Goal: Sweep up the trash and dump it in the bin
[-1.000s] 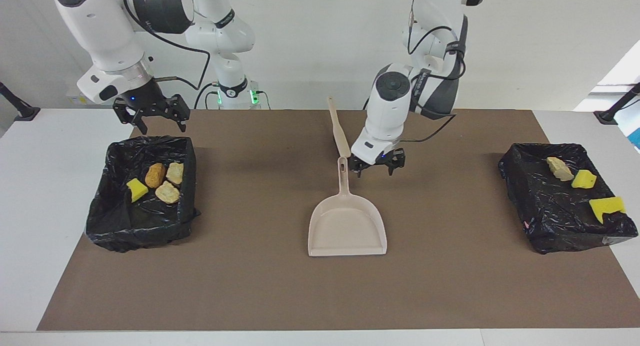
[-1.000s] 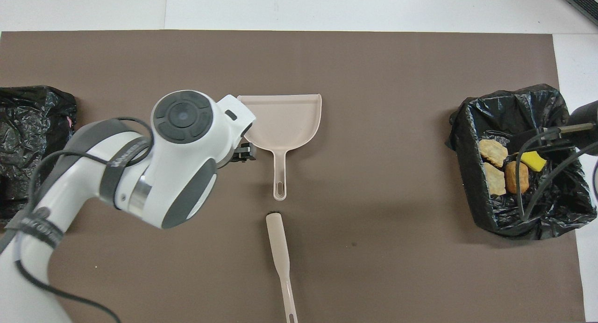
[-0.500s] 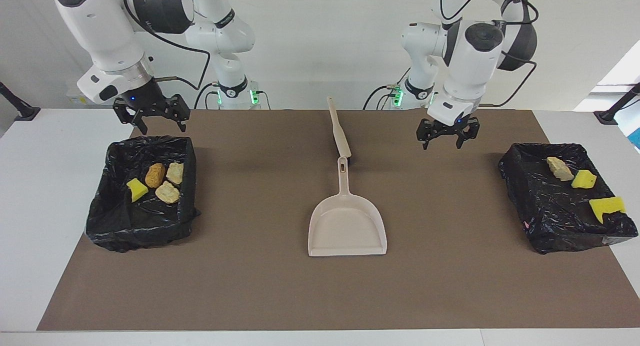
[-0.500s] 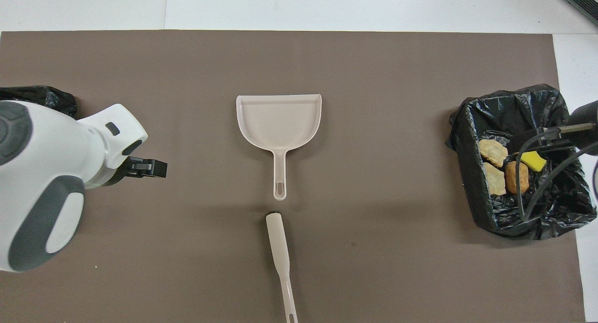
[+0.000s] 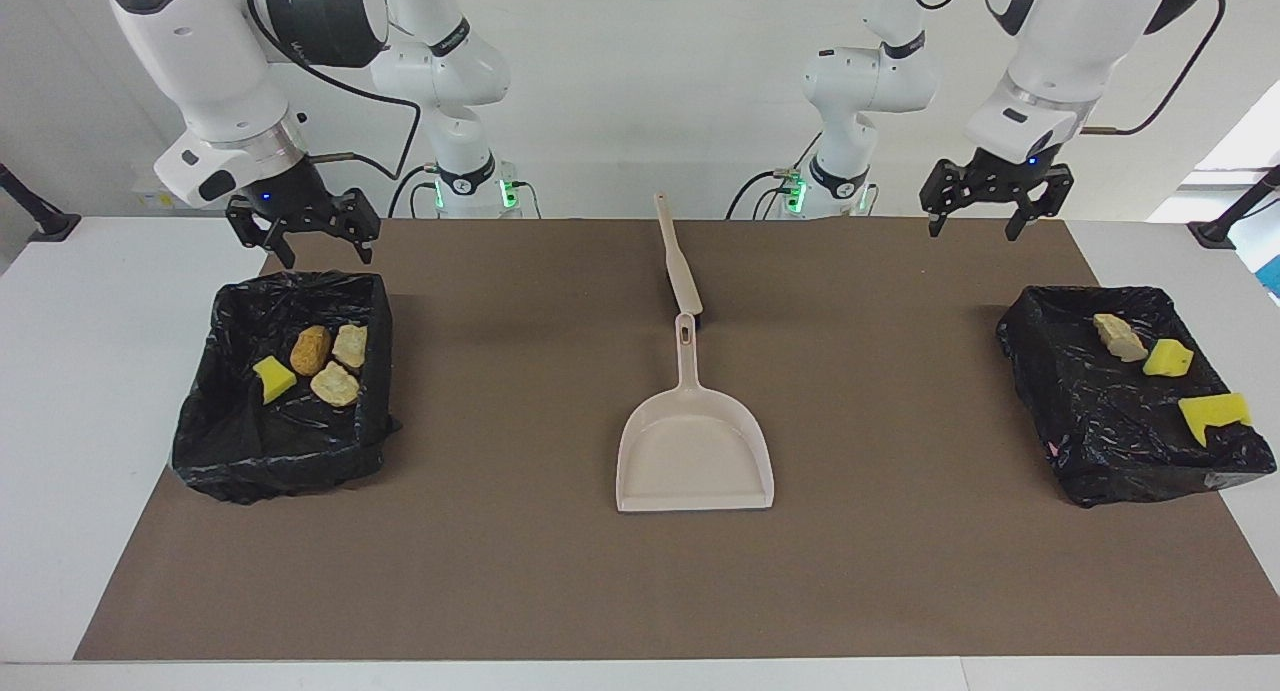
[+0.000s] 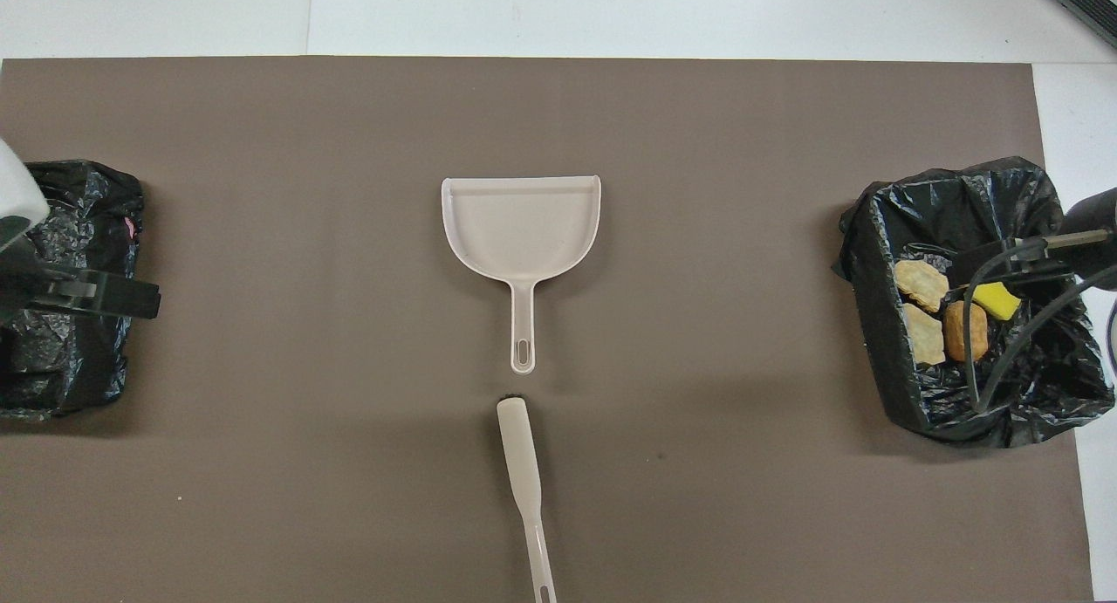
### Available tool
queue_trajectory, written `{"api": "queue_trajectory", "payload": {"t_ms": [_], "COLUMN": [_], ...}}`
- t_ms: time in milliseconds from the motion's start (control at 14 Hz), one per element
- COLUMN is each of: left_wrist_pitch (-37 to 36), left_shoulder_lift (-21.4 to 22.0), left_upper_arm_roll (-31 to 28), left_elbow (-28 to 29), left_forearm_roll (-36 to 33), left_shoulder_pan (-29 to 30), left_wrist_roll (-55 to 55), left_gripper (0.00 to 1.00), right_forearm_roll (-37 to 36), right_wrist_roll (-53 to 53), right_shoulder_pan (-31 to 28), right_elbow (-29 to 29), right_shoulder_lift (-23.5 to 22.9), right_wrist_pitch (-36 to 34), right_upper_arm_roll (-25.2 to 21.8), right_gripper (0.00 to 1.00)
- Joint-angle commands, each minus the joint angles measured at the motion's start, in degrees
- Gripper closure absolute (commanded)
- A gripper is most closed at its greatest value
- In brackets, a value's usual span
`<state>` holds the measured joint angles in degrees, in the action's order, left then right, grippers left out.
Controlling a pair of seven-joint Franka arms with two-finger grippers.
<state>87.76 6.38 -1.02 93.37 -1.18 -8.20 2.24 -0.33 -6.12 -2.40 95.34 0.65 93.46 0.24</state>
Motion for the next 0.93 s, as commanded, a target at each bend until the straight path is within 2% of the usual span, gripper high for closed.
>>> {"api": "queue_trajectory", "payload": {"t_ms": [0,857], "left_wrist_pitch": [-6.8,-6.3], "left_shoulder_lift": [-5.8,-5.1], "left_upper_arm_roll": [0.4,0.9], "left_elbow": [-10.8,-10.7], "left_forearm_roll": [2.8,2.2], "left_shoulder_pan": [3.4,3.6], "left_wrist_roll": [1.5,1.8], "left_gripper": [0.00,0.00], "right_forearm_roll": [0.2,0.2], "right_wrist_roll": [1.1,1.1], "right_shoulder_pan": [-0.2,-0.2], "right_elbow": [-0.9,-0.9], "right_shoulder_lift": [-0.3,-0.3], "right_wrist_pitch": [-1.1,-1.1], "right_upper_arm_roll": [0.3,0.3], "right_gripper": [0.00,0.00]}}
